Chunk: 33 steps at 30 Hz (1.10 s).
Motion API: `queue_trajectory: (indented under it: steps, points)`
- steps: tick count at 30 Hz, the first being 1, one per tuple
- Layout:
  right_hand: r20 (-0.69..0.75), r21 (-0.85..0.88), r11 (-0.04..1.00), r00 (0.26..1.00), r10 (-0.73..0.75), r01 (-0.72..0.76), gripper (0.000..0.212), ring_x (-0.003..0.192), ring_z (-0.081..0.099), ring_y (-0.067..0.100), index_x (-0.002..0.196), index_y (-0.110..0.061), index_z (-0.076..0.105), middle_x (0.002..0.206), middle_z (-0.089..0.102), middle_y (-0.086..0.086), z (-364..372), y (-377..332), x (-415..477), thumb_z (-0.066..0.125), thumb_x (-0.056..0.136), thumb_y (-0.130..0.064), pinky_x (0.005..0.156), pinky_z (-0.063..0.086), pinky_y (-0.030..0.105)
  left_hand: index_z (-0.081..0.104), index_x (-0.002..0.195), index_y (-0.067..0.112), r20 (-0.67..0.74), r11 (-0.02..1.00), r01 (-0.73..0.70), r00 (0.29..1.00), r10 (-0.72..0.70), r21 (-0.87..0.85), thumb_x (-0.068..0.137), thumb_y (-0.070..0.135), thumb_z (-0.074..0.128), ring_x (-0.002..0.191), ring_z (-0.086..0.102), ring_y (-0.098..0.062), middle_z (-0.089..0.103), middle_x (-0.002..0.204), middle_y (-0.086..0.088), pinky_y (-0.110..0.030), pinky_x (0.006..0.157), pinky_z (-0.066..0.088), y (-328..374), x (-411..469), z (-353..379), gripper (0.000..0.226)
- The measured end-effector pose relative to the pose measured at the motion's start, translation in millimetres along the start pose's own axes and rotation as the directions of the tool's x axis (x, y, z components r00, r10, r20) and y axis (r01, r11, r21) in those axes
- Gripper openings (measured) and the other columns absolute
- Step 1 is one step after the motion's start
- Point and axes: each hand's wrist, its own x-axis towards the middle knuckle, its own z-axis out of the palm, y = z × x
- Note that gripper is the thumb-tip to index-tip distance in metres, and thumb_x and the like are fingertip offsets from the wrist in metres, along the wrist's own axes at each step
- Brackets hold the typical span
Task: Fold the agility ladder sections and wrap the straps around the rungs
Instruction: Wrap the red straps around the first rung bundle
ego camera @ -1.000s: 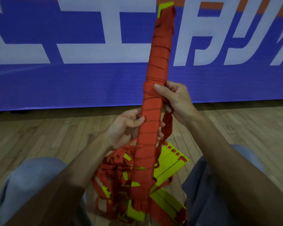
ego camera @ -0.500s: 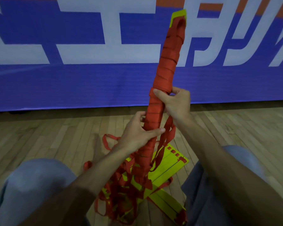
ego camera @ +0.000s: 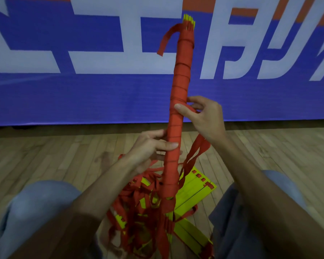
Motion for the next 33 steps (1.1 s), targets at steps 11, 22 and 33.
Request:
queue_trajectory:
  steps: [11,22,33]
  points:
    - [0.283,0.522,0.809,0.950,0.133,-0.269,0.029,0.058,0.064,0.008,0.079,-0.011,0.064,0.067,0.069,-0.002,2.1,-8.7,-4.7,0.081,0.066,-0.030,0.053,0.051,0.022,0.064,0.118,0.003,0.416,0.993,0.075,0.909,-0.033,-0.086,0.068,0.022,0.084,0.098,0.069,-0.034,0.068,0.112,-0.024,-0.046,0.088,0.054,-2.6,2.4,-12.8,0.058]
    - [-0.030,0.425,0.866,0.953,0.303,-0.262,0.031,0.065,0.065,0.015,0.073,-0.015,0.070,0.068,0.068,0.000,23.7,3.7,-0.7,0.089,0.063,-0.037,0.067,0.058,0.040,0.046,0.136,0.016,-0.189,0.945,-0.028,0.977,0.094,0.326,0.085,0.014,0.073,0.088,0.067,-0.014,0.065,0.108,-0.004,-0.035,0.071,0.059,-17.2,7.5,10.0,0.058]
    - [-0.111,0.242,0.917,0.929,0.352,-0.319,0.045,0.062,0.064,0.013,0.079,-0.015,0.070,0.067,0.068,-0.004,27.3,17.0,-0.3,0.081,0.066,-0.057,0.061,0.052,0.034,0.051,0.130,0.027,-0.214,0.562,-0.027,0.909,0.359,0.827,0.066,0.035,0.085,0.094,0.059,-0.016,0.048,0.103,0.006,-0.036,0.082,0.052,-26.9,4.6,14.3,0.073]
